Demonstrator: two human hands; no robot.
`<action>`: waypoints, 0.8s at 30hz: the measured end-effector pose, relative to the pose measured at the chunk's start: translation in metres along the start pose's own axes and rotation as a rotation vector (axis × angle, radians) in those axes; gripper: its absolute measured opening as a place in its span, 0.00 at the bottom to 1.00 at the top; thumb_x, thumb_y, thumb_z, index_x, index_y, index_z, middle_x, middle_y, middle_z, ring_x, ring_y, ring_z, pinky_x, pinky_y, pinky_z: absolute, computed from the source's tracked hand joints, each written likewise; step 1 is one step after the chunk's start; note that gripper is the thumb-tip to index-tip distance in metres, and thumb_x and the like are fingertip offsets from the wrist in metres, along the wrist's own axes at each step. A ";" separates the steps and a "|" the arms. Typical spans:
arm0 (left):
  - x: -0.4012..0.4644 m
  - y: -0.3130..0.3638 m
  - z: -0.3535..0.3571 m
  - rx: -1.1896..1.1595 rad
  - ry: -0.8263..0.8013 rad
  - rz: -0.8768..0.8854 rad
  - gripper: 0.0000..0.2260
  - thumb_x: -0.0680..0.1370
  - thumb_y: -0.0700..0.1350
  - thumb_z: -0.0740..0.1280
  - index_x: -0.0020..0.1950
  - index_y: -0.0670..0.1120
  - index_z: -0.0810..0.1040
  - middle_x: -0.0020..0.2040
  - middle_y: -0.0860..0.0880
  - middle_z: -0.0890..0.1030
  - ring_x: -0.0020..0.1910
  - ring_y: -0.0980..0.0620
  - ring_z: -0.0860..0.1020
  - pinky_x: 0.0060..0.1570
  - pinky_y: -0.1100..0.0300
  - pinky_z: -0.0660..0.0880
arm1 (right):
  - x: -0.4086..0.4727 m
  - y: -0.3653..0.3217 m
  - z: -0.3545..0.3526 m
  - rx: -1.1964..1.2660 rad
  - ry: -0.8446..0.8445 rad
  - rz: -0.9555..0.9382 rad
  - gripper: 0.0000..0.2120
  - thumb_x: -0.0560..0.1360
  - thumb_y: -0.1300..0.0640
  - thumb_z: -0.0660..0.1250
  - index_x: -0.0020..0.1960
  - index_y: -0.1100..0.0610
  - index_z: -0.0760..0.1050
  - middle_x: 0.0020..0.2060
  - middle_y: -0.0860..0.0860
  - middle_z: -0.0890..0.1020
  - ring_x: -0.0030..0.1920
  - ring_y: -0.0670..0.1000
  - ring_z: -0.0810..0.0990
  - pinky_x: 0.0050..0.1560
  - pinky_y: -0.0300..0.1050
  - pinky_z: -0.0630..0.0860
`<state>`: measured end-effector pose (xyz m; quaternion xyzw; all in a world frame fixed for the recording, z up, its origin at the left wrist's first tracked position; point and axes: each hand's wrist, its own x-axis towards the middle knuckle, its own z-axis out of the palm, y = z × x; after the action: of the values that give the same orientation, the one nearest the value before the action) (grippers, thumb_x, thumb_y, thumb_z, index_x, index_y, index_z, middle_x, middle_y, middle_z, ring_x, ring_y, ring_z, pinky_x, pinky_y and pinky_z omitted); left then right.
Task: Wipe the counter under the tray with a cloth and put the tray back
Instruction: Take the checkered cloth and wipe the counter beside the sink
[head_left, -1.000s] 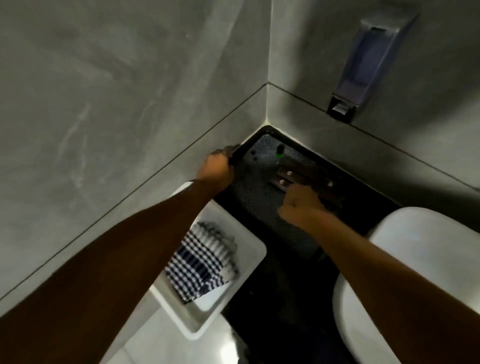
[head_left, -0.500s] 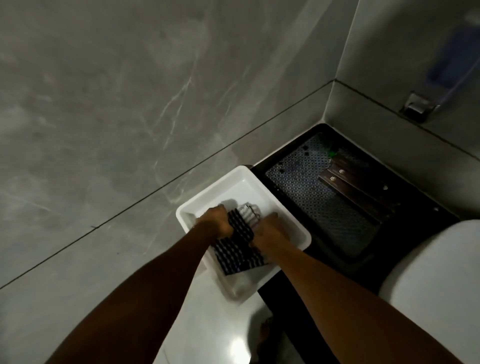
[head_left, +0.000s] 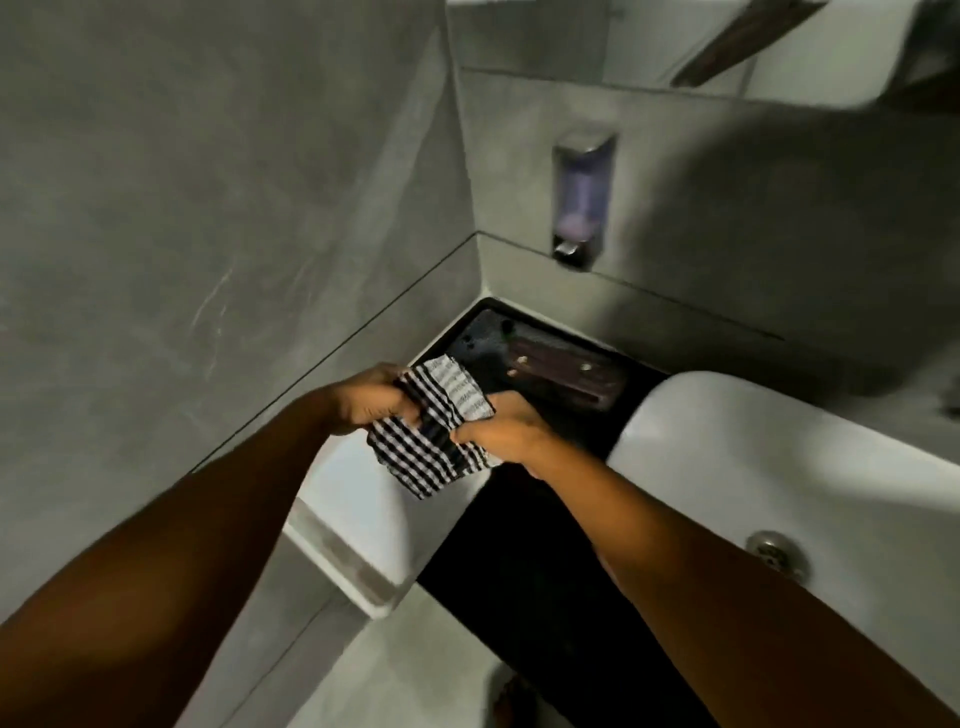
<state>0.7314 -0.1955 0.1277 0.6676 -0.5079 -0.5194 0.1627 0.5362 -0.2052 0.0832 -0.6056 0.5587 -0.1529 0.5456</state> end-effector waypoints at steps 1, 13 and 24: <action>-0.001 0.023 0.007 -0.006 -0.028 0.037 0.16 0.58 0.30 0.68 0.43 0.42 0.81 0.34 0.50 0.85 0.34 0.53 0.83 0.40 0.59 0.79 | -0.013 0.000 -0.019 0.040 0.035 -0.032 0.16 0.64 0.56 0.77 0.52 0.57 0.85 0.47 0.52 0.88 0.48 0.52 0.86 0.54 0.48 0.82; -0.032 0.243 0.345 0.168 -0.441 0.386 0.18 0.63 0.36 0.74 0.52 0.44 0.82 0.48 0.42 0.86 0.48 0.42 0.84 0.53 0.49 0.80 | -0.291 0.185 -0.256 0.538 0.591 -0.065 0.24 0.68 0.49 0.74 0.61 0.54 0.77 0.53 0.53 0.85 0.53 0.55 0.85 0.54 0.58 0.82; -0.089 0.270 0.672 0.727 -0.725 0.625 0.19 0.71 0.47 0.75 0.60 0.46 0.81 0.56 0.46 0.83 0.56 0.48 0.81 0.57 0.55 0.78 | -0.494 0.386 -0.299 0.671 1.045 0.435 0.13 0.77 0.57 0.68 0.61 0.59 0.76 0.45 0.53 0.80 0.44 0.53 0.79 0.36 0.43 0.76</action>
<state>0.0222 -0.0278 0.1018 0.2798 -0.8484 -0.4345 -0.1144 -0.0605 0.1497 0.0787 -0.1220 0.7818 -0.4790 0.3801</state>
